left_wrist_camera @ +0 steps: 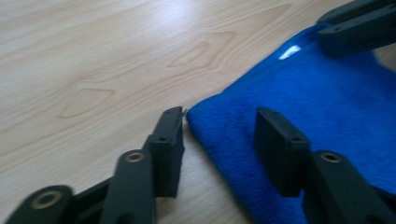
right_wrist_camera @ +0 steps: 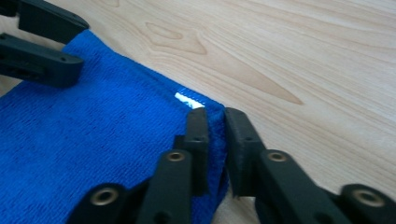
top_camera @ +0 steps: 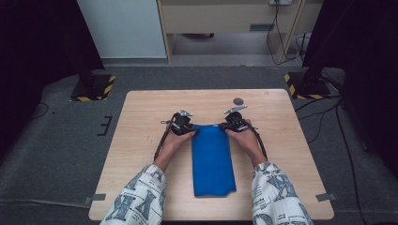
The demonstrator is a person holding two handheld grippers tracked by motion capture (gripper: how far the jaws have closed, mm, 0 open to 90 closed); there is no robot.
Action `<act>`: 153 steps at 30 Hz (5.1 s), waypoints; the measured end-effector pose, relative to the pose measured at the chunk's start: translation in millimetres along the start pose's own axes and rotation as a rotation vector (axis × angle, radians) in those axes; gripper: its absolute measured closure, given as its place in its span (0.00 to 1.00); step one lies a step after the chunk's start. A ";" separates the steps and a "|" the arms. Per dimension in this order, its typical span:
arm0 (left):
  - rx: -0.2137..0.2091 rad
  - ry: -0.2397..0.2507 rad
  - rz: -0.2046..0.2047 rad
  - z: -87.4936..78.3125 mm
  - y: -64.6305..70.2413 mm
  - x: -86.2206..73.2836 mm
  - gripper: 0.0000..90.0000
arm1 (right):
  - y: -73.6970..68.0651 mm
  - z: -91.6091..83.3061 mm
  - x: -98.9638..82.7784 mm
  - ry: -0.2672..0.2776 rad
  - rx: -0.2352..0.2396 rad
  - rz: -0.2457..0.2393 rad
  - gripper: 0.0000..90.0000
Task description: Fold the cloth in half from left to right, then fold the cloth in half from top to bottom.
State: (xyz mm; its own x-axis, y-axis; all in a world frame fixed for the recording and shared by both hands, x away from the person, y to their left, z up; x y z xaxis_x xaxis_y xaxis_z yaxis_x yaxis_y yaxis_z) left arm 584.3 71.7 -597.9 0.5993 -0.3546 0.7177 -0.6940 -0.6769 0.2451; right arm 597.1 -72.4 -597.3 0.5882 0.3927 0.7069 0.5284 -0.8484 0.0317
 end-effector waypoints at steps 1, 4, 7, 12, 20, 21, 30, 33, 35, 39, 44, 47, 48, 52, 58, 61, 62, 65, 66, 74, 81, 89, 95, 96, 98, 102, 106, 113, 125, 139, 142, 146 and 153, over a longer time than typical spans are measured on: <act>0.007 0.000 0.009 0.1 -0.7 0.2 0.64 | -0.7 -0.2 -0.6 0.001 0.005 -0.001 0.95; 0.006 0.002 0.003 0.6 -0.5 0.6 0.73 | -0.9 -2.7 -0.8 0.002 0.005 -0.008 0.96; 0.007 -0.002 0.002 0.7 0.5 1.2 0.82 | -1.2 -8.6 1.3 0.016 0.012 0.007 0.97; -0.004 0.025 -0.009 0.8 6.1 7.0 0.94 | -0.5 -20.2 5.3 0.043 0.017 0.011 0.97; 0.000 0.059 0.024 -6.0 15.9 22.7 0.96 | 3.5 -39.0 13.4 0.080 0.015 0.023 0.97; 0.000 0.063 0.032 -7.4 17.2 25.2 0.96 | 3.9 -40.9 14.2 0.084 0.016 0.025 0.97; 0.006 0.092 0.065 -19.1 25.8 42.8 0.97 | 9.8 -51.5 20.2 0.112 0.006 0.048 0.97; 0.010 0.114 0.065 -23.2 25.5 47.5 0.97 | 10.8 -53.2 23.7 0.119 0.000 0.044 0.97; 0.009 0.119 0.066 -24.8 24.8 48.4 0.97 | 10.8 -54.3 26.4 0.125 0.001 0.040 0.97; 0.014 0.124 0.063 -26.9 22.0 48.8 0.97 | 9.3 -56.7 30.7 0.129 0.005 0.028 0.97; 0.019 0.138 0.066 -33.0 21.2 56.0 0.97 | 10.1 -59.8 38.8 0.140 -0.001 0.027 0.97; 0.018 0.150 0.070 -37.1 23.8 61.4 0.97 | 9.4 -62.2 42.9 0.150 -0.003 0.028 0.97; 0.018 0.153 0.071 -38.4 24.8 62.5 0.97 | 8.9 -63.0 43.3 0.151 -0.003 0.030 0.97; 0.023 0.151 0.084 -45.9 30.7 64.8 0.97 | 7.6 -69.4 45.3 0.164 -0.005 0.021 0.97; 0.031 0.170 0.112 -64.3 45.2 71.4 0.97 | 0.7 -90.8 45.8 0.185 -0.016 0.002 0.97; 0.031 0.177 0.115 -69.6 48.3 75.3 0.97 | -3.0 -98.9 46.9 0.193 -0.019 -0.008 0.97; 0.032 0.177 0.117 -70.9 48.7 77.0 0.97 | -3.6 -101.2 48.2 0.196 -0.020 -0.007 0.97; 0.031 0.193 0.118 -75.3 50.0 83.2 0.97 | -2.9 -106.6 53.9 0.207 -0.025 -0.003 0.97; 0.031 0.191 0.121 -76.5 50.6 84.4 0.97 | -2.1 -107.2 55.6 0.213 -0.027 -0.006 0.97; 0.033 0.187 0.153 -83.9 57.0 83.4 0.97 | -3.1 -114.3 56.4 0.223 -0.025 -0.013 0.97; 0.037 0.178 0.206 -89.2 68.2 74.7 0.97 | -11.7 -121.9 43.3 0.230 -0.005 -0.026 0.97; 0.029 0.171 0.225 -90.4 73.2 58.0 0.97 | -19.4 -123.7 29.3 0.234 0.025 -0.021 0.97; 0.015 0.166 0.226 -90.6 76.1 42.6 0.97 | -27.0 -123.1 16.9 0.234 0.044 -0.023 0.97; 0.013 0.168 0.222 -90.8 76.7 40.4 0.97 | -28.0 -123.0 15.1 0.232 0.047 -0.022 0.97; 0.010 0.170 0.222 -91.1 77.8 38.0 0.97 | -29.8 -122.4 12.5 0.229 0.049 -0.025 0.97; 0.003 0.172 0.218 -92.7 79.9 30.9 0.97 | -34.1 -123.0 7.6 0.227 0.057 -0.022 0.97; -0.005 0.172 0.213 -94.0 82.7 24.3 0.97 | -38.6 -124.3 1.2 0.230 0.076 -0.021 0.96; -0.015 0.166 0.208 -92.9 89.3 15.3 0.97 | -40.7 -127.6 -7.8 0.236 0.087 -0.015 0.96; -0.038 0.181 0.203 -97.6 98.0 3.5 0.97 | -47.4 -132.8 -20.0 0.236 0.109 -0.016 0.96; -0.051 0.184 0.200 -102.6 102.0 -3.7 0.97 | -55.0 -140.2 -24.3 0.244 0.125 -0.048 0.96; -0.054 0.172 0.198 -99.8 102.6 -10.3 0.97 | -56.9 -138.1 -30.0 0.235 0.128 -0.050 0.96; -0.059 0.178 0.193 -100.6 104.7 -12.5 0.97 | -57.0 -138.3 -31.5 0.234 0.126 -0.049 0.96; -0.075 0.175 0.203 -105.3 111.1 -20.4 0.96 | -61.6 -148.6 -33.6 0.246 0.137 -0.060 0.95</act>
State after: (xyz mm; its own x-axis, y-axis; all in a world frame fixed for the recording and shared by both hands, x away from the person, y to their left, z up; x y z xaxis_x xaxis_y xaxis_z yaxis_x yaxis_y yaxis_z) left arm 453.0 71.6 -516.7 0.3717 -0.3572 0.8569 -0.8244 -0.5514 0.1278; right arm 453.8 -86.1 -518.1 0.3964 0.3286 0.8573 0.6453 -0.7639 -0.0056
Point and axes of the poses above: each handheld gripper's, and its own axes: z roughly forward along the jaws, x roughly out of its top, y roughly to its right, the point moved 10 cm from there along z, roughly forward along the jaws, and after that the axes turned 10 degrees about -x, right-handed, at the moved point
